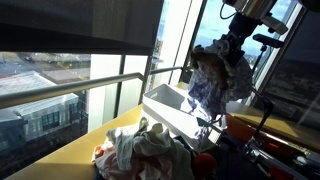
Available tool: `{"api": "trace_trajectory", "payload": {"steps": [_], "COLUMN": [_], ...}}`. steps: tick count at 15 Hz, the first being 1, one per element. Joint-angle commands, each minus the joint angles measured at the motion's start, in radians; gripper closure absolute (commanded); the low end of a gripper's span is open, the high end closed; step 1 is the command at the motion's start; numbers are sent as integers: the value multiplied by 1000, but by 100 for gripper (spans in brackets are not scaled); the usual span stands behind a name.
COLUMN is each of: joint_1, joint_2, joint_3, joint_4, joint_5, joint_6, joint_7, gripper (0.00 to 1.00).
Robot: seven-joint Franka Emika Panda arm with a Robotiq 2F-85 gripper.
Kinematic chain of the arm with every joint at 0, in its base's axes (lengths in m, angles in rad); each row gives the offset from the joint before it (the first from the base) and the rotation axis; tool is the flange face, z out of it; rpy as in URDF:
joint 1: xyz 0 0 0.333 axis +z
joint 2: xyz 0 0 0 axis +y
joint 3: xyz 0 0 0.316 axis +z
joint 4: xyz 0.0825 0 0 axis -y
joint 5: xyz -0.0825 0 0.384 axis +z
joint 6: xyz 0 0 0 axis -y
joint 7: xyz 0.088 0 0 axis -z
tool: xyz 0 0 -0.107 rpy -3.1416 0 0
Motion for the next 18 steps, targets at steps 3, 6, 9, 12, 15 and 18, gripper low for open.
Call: {"api": "trace_trajectory", "payload": {"steps": [3, 6, 9, 12, 15, 18], "joint_1": [-67, -80, -79, -74, -76, -67], "joint_2": [187, 315, 453, 552, 613, 621], "joint_3": [-14, -14, -13, -16, 9, 9], "joint_4": [56, 110, 190, 253, 280, 265], "joint_5": [-69, -79, -100, -61, 32, 46], "joint_6": [166, 229, 245, 255, 285, 273], "joint_7": [26, 48, 70, 32, -39, -29], "gripper": [100, 100, 100, 100, 75, 60]}}
